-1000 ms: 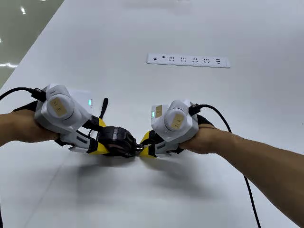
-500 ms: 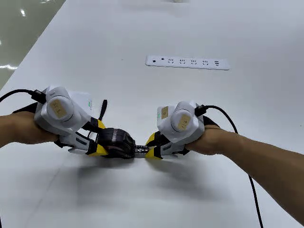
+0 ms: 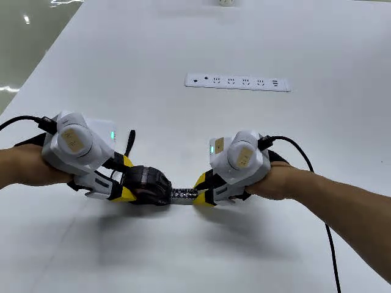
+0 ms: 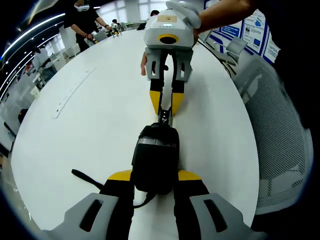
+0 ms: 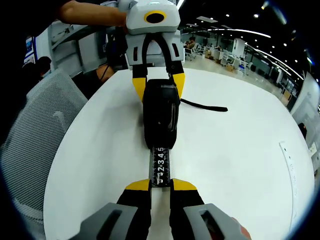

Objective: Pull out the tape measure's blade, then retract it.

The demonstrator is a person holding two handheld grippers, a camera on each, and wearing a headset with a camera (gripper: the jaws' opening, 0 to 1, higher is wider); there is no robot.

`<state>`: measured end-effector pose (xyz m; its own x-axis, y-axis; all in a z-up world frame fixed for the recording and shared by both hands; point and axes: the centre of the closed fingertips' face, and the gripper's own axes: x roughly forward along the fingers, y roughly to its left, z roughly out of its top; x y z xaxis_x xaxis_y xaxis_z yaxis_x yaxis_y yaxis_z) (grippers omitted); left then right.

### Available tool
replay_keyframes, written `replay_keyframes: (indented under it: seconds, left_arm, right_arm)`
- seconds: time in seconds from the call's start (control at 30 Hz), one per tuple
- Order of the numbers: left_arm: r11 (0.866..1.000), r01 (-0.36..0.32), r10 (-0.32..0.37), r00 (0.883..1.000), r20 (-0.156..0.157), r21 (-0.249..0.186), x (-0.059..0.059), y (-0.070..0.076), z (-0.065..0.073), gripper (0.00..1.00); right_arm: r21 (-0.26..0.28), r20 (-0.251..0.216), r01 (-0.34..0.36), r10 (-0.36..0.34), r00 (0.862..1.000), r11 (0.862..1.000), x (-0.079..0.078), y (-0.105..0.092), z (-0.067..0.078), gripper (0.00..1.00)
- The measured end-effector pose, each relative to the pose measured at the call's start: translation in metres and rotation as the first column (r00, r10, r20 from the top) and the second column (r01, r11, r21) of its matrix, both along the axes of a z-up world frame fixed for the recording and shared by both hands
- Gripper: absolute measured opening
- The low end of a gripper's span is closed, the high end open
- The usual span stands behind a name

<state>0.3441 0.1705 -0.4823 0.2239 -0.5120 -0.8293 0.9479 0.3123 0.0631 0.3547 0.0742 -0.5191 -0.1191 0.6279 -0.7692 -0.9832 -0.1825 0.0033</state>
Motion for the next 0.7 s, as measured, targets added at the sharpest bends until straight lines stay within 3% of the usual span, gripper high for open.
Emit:
replay_keyframes:
  seconds: [0.7]
  left_arm:
    - [1.000,0.001,-0.001,1.000,-0.002,0.005,0.002,0.004,0.000,0.24]
  right_arm:
    - [-0.023,-0.008,0.018,-0.018,1.000,1.000,0.004,-0.026,0.000,0.09]
